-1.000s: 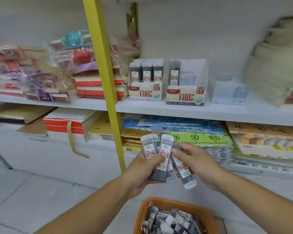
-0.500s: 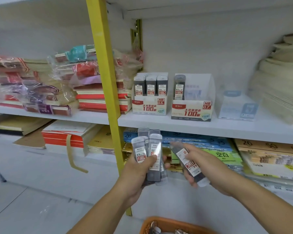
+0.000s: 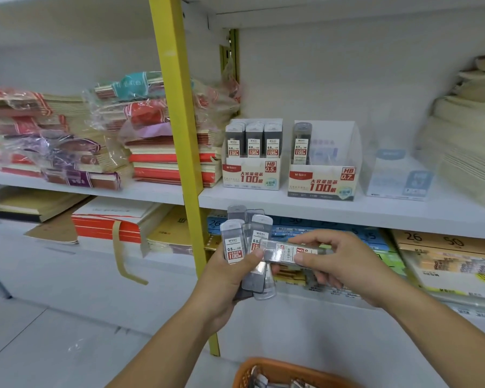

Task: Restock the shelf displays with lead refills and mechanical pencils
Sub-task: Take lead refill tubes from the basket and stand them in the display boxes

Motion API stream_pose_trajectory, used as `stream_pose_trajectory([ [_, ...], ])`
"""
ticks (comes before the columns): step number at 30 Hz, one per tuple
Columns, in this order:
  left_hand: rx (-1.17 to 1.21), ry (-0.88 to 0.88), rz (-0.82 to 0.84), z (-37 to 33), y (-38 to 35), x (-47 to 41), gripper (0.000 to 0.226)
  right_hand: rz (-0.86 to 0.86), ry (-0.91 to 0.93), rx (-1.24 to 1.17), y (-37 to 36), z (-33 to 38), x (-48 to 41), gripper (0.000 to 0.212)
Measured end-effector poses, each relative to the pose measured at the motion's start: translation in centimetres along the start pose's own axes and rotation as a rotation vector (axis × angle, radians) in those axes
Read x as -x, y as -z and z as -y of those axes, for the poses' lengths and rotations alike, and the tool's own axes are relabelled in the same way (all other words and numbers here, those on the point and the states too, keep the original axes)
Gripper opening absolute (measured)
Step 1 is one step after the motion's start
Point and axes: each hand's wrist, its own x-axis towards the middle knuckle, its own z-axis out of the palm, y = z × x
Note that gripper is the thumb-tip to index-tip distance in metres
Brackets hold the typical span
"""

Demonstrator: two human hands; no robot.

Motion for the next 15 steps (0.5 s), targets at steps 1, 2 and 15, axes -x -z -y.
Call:
stream_pose_trajectory([
  [1, -0.005, -0.002, 0.005, 0.1, 0.0, 0.0, 0.052, -0.003, 0.0, 0.003, 0.1, 0.0, -0.1, 0.025],
  [2, -0.009, -0.003, 0.009, 0.1, 0.1, 0.0, 0.052, -0.007, 0.005, -0.007, 0.2, 0.0, -0.2, 0.025],
  [15, 0.016, -0.027, -0.017, -0.3, -0.4, -0.2, 0.064, -0.302, 0.107, -0.46, -0.1, 0.6, -1.6, 0.015],
])
